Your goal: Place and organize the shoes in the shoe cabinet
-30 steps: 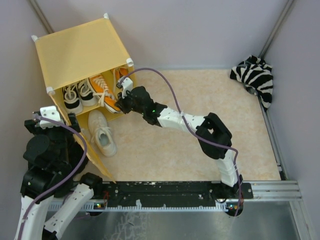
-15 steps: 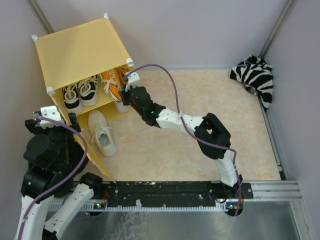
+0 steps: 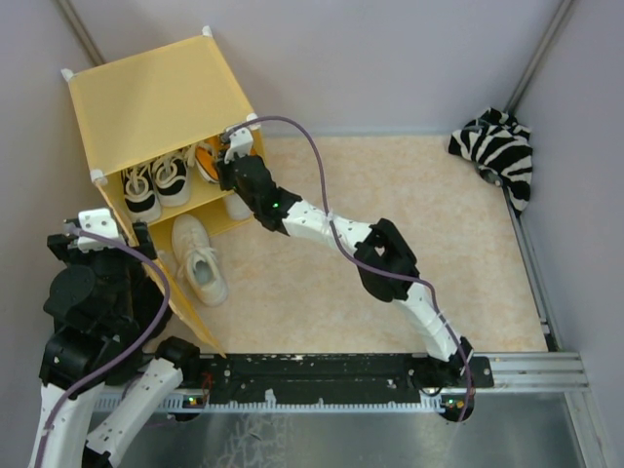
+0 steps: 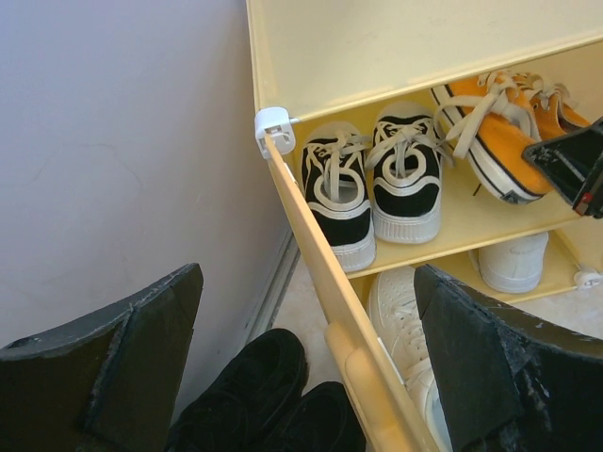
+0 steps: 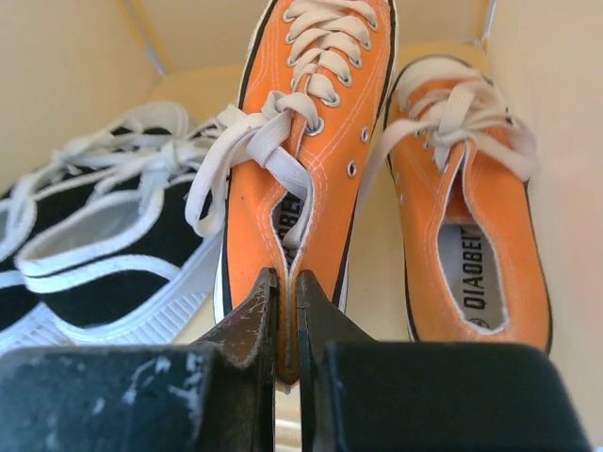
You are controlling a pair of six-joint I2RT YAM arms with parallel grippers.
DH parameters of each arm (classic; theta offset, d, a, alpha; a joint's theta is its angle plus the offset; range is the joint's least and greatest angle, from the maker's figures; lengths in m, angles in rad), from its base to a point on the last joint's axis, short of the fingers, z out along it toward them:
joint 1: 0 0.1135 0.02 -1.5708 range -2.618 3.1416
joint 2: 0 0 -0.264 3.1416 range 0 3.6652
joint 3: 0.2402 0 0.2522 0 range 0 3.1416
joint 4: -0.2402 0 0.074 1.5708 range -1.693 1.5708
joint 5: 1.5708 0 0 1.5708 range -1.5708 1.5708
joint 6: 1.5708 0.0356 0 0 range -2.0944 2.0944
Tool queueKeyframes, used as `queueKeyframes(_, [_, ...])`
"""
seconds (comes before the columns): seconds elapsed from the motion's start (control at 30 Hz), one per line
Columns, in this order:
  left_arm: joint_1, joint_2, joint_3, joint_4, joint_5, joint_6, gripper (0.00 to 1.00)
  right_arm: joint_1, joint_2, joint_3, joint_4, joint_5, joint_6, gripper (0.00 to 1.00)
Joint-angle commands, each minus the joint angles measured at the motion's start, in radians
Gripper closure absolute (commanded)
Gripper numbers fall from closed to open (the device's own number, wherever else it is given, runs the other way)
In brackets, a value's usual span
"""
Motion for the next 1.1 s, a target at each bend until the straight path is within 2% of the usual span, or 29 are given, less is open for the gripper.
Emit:
queueKeyframes(0.0, [-0.005, -0.022, -0.003, -0.007, 0.001, 0.024, 0.01, -0.005, 0.037, 0.113, 0.063, 0.027, 0.015, 1.0])
queueKeyframes(0.23, [-0.005, -0.029, -0.002, -0.011, 0.001, 0.029, 0.01, -0.005, 0.083, 0.188, -0.051, 0.043, 0.016, 1.0])
queueKeyframes(0.33, [-0.005, -0.027, 0.001, -0.011, 0.002, 0.031, 0.01, -0.006, 0.078, 0.179, -0.076, 0.081, 0.025, 0.89])
queueKeyframes(0.47, [-0.005, -0.03, 0.004, -0.012, 0.002, 0.029, 0.01, -0.005, 0.057, 0.14, -0.076, 0.154, 0.026, 0.88])
queueKeyframes(0.57, [-0.005, -0.031, 0.009, -0.014, 0.003, 0.023, 0.01, -0.006, 0.062, 0.139, -0.088, 0.154, 0.004, 0.88])
queueKeyframes(0.67, [-0.006, -0.03, 0.013, -0.015, 0.005, 0.015, 0.01, -0.006, 0.065, 0.131, -0.105, 0.118, 0.001, 0.68])
queueKeyframes(0.73, [-0.006, -0.029, 0.015, -0.02, 0.004, 0.01, 0.01, -0.005, 0.048, 0.093, -0.087, 0.09, 0.004, 0.53])
queueKeyframes(0.8, [-0.006, -0.029, 0.015, -0.02, 0.001, 0.009, 0.01, -0.002, 0.015, 0.031, -0.044, 0.078, 0.004, 0.43])
queueKeyframes(0.9, [-0.006, -0.025, 0.015, -0.02, -0.001, 0.009, 0.01, 0.0, -0.043, -0.066, 0.026, 0.06, -0.001, 0.35])
queueKeyframes(1.07, [-0.005, -0.018, 0.025, -0.013, 0.004, -0.005, 0.01, 0.0, -0.163, -0.223, 0.109, 0.028, -0.013, 0.34])
